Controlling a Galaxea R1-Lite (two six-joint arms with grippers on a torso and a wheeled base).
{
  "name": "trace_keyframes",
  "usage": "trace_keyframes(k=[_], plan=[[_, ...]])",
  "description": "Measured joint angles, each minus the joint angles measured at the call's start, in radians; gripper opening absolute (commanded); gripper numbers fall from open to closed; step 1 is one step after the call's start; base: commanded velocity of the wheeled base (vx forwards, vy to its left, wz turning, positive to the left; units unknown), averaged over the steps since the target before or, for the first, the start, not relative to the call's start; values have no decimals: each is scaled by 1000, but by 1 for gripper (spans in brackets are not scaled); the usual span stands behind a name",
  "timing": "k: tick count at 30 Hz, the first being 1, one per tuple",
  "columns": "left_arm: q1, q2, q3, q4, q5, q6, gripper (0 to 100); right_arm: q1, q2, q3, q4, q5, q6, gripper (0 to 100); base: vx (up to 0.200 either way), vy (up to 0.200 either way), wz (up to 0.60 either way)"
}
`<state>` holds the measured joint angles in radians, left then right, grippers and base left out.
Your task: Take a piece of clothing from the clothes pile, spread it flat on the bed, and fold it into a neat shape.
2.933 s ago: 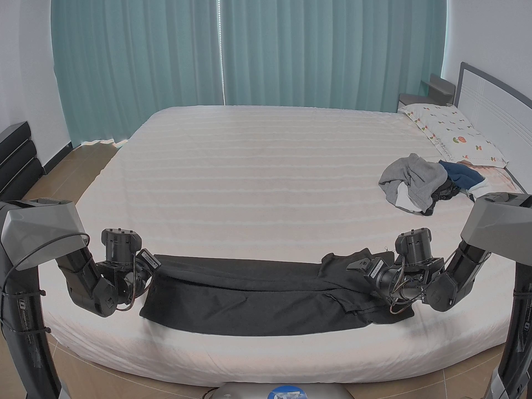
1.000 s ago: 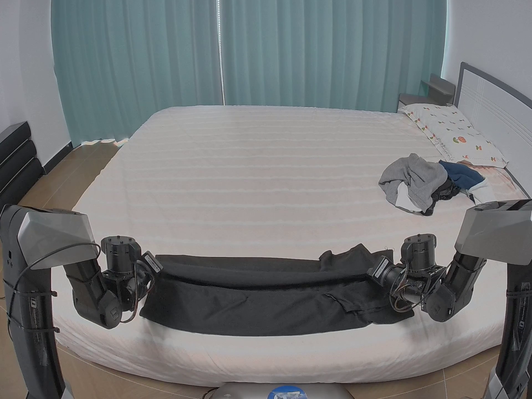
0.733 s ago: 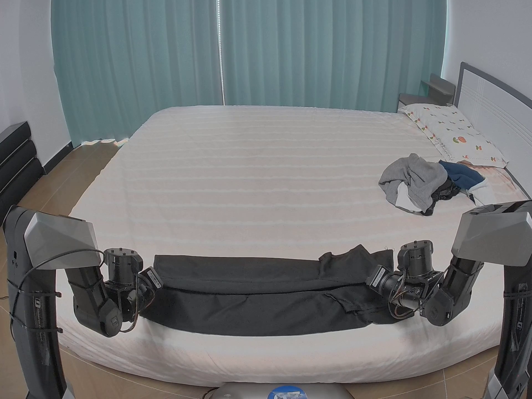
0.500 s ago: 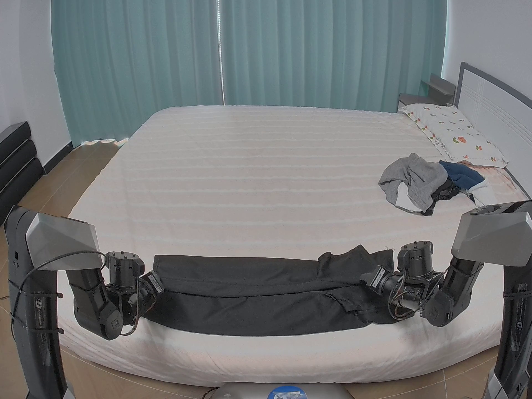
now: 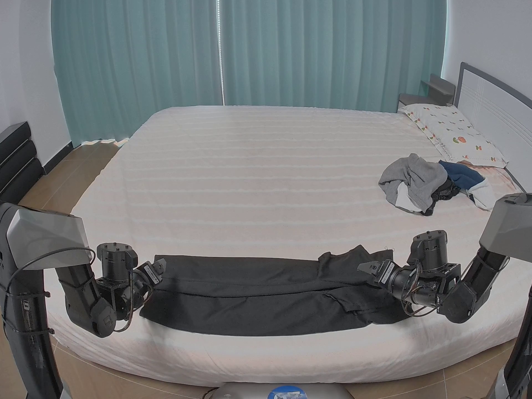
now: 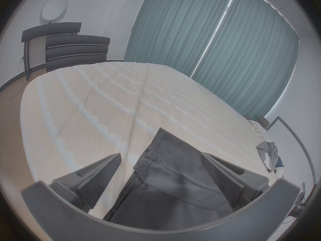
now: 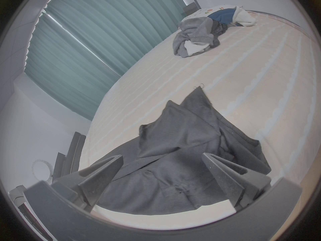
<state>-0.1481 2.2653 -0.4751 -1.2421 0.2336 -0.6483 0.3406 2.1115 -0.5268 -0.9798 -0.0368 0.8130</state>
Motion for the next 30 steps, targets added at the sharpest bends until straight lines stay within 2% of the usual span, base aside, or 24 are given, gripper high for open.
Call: trace_keyframes(k=[6, 10, 13, 21, 30], plan=[[8, -18, -7, -1, -24, -46, 100, 12, -47, -23, 69, 1, 43, 100, 0, 0, 0], [8, -24, -8, -2, -62, -69, 100, 19, -59, 27, 67, 24, 165, 100, 0, 0, 0], [8, -27, -3, -7, -84, -78, 100, 22, -53, 77, 51, 48, 210, 100, 0, 0, 0], [11, -26, 1, -19, -122, -109, 100, 40, 12, 165, -129, 65, 220, 100, 0, 0, 0], [12, -23, 2, -20, -136, -121, 100, 16, 83, 177, -174, 63, 221, 100, 0, 0, 0]])
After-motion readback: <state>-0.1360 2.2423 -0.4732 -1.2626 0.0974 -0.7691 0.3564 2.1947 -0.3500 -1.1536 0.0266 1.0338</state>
